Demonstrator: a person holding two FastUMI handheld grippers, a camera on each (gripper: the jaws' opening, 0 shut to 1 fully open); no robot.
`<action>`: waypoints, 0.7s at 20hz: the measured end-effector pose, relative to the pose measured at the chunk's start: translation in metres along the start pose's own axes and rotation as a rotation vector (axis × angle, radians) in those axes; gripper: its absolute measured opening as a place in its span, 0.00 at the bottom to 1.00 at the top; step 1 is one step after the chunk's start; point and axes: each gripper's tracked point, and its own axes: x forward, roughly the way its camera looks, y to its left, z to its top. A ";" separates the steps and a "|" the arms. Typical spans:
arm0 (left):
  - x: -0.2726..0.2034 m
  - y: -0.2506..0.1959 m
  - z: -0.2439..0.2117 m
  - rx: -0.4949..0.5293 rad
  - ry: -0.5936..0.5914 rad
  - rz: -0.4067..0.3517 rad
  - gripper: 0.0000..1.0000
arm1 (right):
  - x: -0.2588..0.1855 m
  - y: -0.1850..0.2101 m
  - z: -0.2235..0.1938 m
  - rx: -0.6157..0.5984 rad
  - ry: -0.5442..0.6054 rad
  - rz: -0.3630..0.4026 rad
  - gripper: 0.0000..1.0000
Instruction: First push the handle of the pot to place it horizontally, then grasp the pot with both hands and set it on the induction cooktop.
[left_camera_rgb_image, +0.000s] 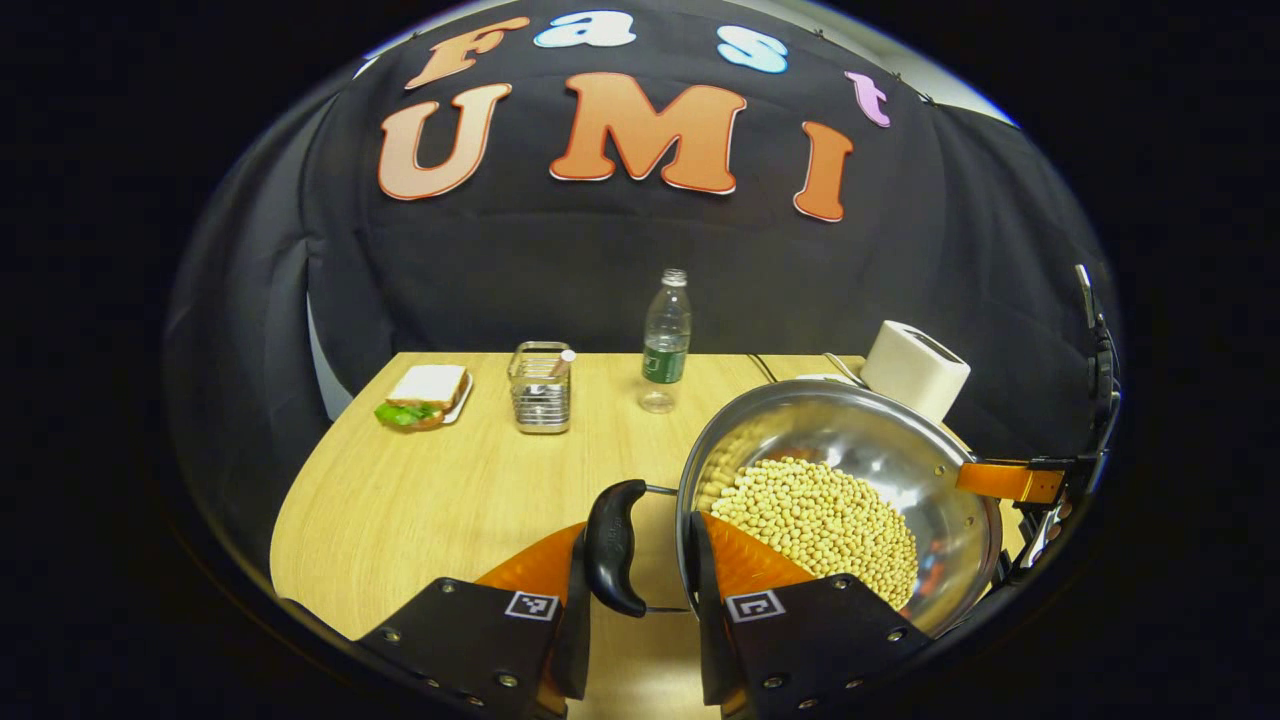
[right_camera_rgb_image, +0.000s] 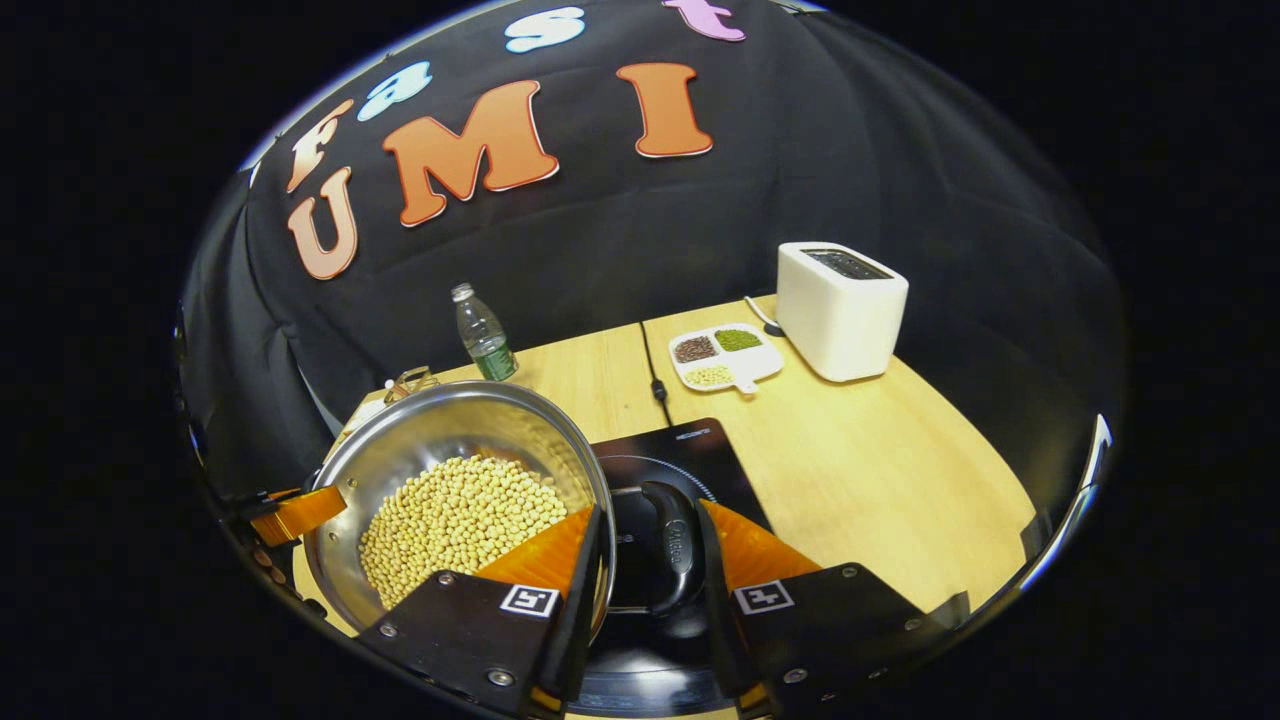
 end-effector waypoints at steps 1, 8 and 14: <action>0.002 -0.009 0.001 0.006 0.001 -0.006 0.45 | -0.001 -0.008 0.001 0.006 0.000 -0.005 0.50; 0.020 -0.063 -0.009 0.032 0.032 -0.042 0.45 | -0.001 -0.065 0.002 0.038 0.010 -0.045 0.49; 0.028 -0.094 -0.018 0.051 0.066 -0.060 0.46 | 0.004 -0.095 -0.004 0.066 0.027 -0.058 0.50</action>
